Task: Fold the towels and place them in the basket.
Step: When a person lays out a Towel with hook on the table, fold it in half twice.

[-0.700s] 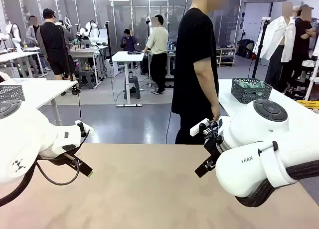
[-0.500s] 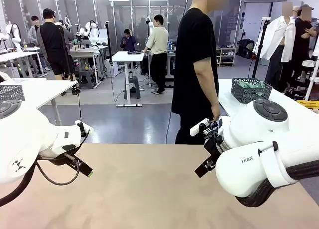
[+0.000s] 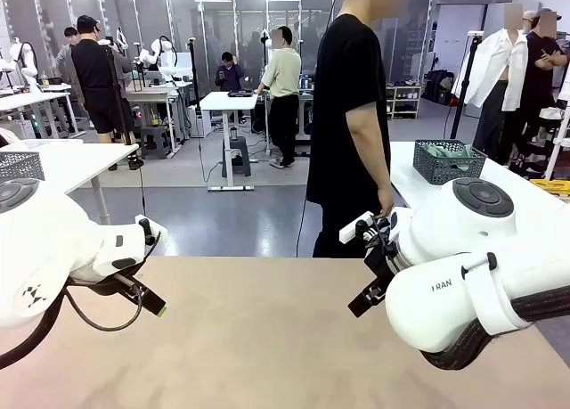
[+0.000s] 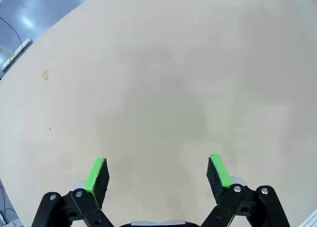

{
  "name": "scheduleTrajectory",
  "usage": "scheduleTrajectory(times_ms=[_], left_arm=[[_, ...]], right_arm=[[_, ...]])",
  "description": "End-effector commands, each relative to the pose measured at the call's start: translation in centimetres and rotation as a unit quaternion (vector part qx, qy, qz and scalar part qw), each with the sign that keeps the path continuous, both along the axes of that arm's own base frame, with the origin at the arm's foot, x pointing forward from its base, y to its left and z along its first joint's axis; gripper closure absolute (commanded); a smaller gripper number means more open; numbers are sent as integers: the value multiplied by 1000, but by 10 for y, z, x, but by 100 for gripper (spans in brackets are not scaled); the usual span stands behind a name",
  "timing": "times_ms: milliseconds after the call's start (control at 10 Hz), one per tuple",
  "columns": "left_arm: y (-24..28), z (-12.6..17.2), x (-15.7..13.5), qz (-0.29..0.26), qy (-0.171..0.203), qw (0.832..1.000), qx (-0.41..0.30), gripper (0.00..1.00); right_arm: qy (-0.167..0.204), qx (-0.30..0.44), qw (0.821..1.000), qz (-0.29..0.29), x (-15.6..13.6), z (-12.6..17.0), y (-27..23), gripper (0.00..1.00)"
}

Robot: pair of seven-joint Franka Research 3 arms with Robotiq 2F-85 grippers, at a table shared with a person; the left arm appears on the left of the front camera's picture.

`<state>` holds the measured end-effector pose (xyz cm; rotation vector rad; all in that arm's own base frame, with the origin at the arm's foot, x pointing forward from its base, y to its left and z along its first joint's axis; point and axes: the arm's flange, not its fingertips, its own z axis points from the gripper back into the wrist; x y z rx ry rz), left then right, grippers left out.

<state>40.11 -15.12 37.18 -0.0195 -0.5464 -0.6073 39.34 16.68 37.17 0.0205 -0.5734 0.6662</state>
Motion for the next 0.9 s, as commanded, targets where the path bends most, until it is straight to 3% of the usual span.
scheduleTrajectory(times_ms=[0, 300, 500, 800], left_arm=[[1, 0, 0, 1, 0, 1000, -1, 0], [0, 0, 0, 0, 0, 1000, 0, 0], [4, 60, -3, -13, 18, 1000, 15, 0], [11, 184, -31, -50, 47, 998, -3, 0]], right_arm=[[0, 1, 1000, -1, 0, 0, 0, 0], [0, 0, 1000, 0, 0, 0, 0, 0], [17, 28, 999, -28, 23, 47, -10, 0], [-8, 0, 998, -65, 20, 172, -54, 0]])
